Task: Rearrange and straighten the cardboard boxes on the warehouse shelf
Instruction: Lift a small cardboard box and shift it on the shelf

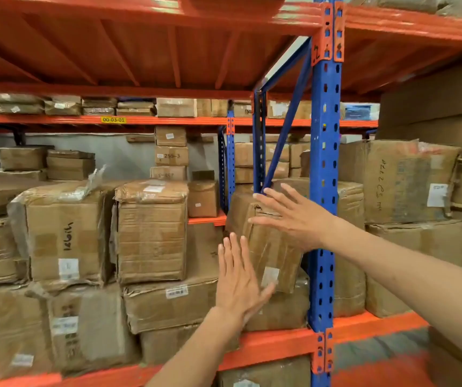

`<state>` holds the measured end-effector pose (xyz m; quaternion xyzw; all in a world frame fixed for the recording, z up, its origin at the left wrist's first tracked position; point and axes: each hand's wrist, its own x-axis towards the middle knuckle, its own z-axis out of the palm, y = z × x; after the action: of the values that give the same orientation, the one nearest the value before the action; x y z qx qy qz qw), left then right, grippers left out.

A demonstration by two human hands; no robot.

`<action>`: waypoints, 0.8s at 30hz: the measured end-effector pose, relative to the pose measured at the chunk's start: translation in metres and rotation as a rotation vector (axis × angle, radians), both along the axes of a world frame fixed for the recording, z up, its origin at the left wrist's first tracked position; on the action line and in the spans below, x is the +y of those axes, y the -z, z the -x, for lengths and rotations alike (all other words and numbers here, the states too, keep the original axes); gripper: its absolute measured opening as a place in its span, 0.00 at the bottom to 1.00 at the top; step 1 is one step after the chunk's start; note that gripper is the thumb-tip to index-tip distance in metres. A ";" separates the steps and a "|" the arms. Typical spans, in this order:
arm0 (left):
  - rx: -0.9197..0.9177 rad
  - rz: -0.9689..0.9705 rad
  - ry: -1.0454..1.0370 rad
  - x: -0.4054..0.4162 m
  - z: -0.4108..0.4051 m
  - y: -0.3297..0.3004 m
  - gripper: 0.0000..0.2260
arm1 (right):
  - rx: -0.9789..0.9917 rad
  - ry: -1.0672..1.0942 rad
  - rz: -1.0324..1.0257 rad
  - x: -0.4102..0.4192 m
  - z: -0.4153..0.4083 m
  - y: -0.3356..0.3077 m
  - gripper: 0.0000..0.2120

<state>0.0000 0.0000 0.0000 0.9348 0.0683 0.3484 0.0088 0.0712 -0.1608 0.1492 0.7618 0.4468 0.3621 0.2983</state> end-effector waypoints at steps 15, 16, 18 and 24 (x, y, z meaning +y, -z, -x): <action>-0.050 0.599 -0.301 -0.057 -0.108 0.042 0.78 | -0.185 -0.070 0.267 0.018 -0.100 0.029 0.62; -0.061 0.583 -0.287 -0.056 -0.112 0.042 0.78 | -0.195 -0.079 0.277 0.020 -0.105 0.027 0.65; -0.046 0.554 -0.279 -0.053 -0.119 0.039 0.78 | -0.199 -0.097 0.305 0.027 -0.113 0.020 0.72; 0.105 0.242 -0.302 -0.023 -0.126 0.012 0.75 | -0.021 -0.091 0.046 0.033 -0.127 0.009 0.69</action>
<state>0.1257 -0.0231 -0.0115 0.9229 0.2495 0.2858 0.0653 0.1982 -0.1275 0.1401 0.7298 0.4862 0.3729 0.3034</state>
